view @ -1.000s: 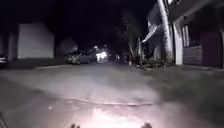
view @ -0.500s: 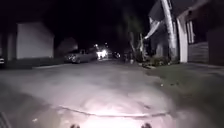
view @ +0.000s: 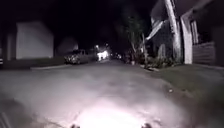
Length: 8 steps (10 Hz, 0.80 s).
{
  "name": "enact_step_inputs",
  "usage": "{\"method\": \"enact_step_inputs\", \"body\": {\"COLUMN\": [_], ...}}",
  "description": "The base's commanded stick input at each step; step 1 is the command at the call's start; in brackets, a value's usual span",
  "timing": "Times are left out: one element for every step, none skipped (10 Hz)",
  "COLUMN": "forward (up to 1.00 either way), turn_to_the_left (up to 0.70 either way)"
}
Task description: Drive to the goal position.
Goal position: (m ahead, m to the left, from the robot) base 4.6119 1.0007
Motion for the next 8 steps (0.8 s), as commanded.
{"method": "enact_step_inputs", "body": {"forward": [0.70, 0.70, 0.70, 0.70, 0.70, 0.70, 0.70, 0.70], "turn_to_the_left": [0.00, 0.00, 0.00, 0.00, 0.00, 0.00, 0.00, 0.00]}}
